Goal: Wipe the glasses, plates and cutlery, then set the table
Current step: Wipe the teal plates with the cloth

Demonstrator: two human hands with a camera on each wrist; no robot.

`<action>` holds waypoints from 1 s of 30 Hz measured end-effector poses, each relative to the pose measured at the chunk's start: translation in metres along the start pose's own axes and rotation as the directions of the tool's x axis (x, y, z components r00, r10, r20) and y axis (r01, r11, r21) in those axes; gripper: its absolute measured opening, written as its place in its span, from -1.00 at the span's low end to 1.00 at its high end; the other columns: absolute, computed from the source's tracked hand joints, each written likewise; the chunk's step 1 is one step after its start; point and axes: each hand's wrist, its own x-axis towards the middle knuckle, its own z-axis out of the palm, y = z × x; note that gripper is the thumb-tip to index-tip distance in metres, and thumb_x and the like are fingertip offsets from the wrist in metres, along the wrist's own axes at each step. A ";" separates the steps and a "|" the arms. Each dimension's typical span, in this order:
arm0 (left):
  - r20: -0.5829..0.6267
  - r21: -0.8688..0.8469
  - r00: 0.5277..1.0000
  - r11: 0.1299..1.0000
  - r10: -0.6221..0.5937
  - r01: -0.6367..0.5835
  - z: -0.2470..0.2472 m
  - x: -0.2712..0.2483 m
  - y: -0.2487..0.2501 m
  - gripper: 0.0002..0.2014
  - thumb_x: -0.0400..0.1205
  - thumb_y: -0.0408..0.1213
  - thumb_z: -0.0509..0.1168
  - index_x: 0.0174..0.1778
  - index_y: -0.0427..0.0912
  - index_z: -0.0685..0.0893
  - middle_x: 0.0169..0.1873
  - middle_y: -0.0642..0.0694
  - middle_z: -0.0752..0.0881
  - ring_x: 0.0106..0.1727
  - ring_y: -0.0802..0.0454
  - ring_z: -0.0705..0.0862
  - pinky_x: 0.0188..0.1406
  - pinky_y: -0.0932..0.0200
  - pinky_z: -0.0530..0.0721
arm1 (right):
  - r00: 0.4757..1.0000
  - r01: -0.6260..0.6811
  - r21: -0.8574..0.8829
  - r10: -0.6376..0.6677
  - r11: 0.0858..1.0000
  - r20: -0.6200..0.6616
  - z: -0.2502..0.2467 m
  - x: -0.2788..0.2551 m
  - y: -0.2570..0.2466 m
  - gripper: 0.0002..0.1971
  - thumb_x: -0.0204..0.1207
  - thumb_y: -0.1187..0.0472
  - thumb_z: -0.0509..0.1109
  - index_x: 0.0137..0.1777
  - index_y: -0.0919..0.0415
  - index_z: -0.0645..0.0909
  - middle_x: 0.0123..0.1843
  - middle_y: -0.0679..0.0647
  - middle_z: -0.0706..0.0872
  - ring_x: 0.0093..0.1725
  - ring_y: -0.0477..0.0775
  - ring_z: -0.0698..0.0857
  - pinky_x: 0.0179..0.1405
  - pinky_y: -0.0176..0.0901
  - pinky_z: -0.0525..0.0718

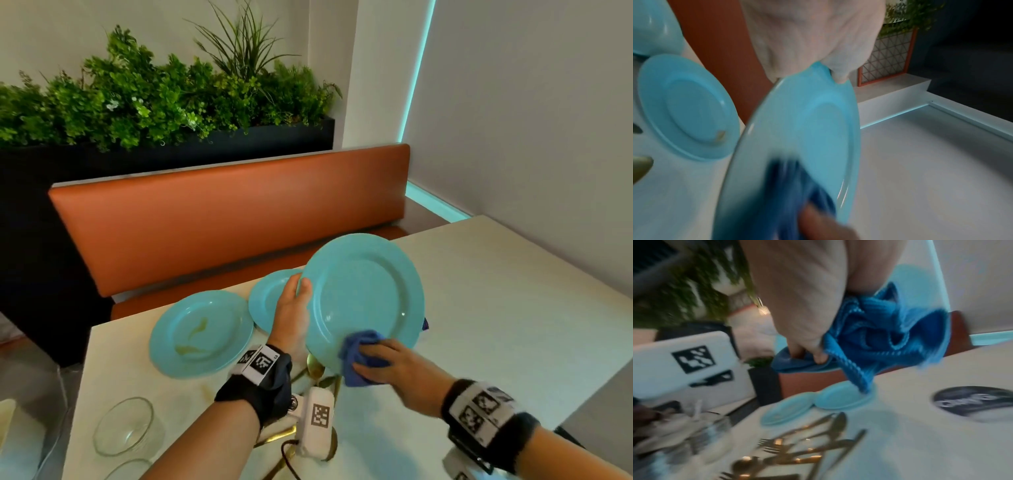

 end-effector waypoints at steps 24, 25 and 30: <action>0.185 -0.116 0.978 0.986 -0.093 0.116 -0.005 -0.028 -0.005 -0.77 0.77 -0.20 0.04 -0.11 -0.11 0.55 -0.14 -0.09 0.69 -0.13 -0.03 0.68 -0.04 0.03 0.66 | 0.776 -0.607 0.003 0.593 0.795 -0.217 -0.030 0.013 0.042 -0.64 0.21 0.44 0.38 0.04 0.27 0.74 -0.03 0.40 0.69 -0.08 0.43 0.61 -0.24 0.26 0.77; 0.206 -0.112 0.974 0.986 -0.097 0.122 0.001 -0.032 -0.006 -0.78 0.77 -0.21 0.04 -0.09 -0.14 0.55 -0.12 -0.12 0.69 -0.10 -0.05 0.68 0.00 0.01 0.66 | 0.775 -0.606 0.023 0.596 0.795 -0.211 -0.030 0.025 0.040 -0.49 0.01 0.52 0.51 0.05 0.33 0.70 -0.05 0.47 0.69 -0.14 0.51 0.63 -0.29 0.32 0.72; 0.171 -0.108 0.973 0.979 -0.154 0.174 0.018 -0.039 -0.013 -0.77 0.77 -0.22 0.03 -0.19 -0.14 0.45 -0.15 -0.25 0.60 -0.09 -0.10 0.61 -0.01 -0.05 0.62 | 0.826 -0.476 0.117 0.488 0.872 -0.281 -0.005 0.060 -0.028 -0.54 0.11 0.42 0.37 0.08 0.33 0.71 -0.02 0.42 0.69 -0.24 0.47 0.69 -0.29 0.15 0.73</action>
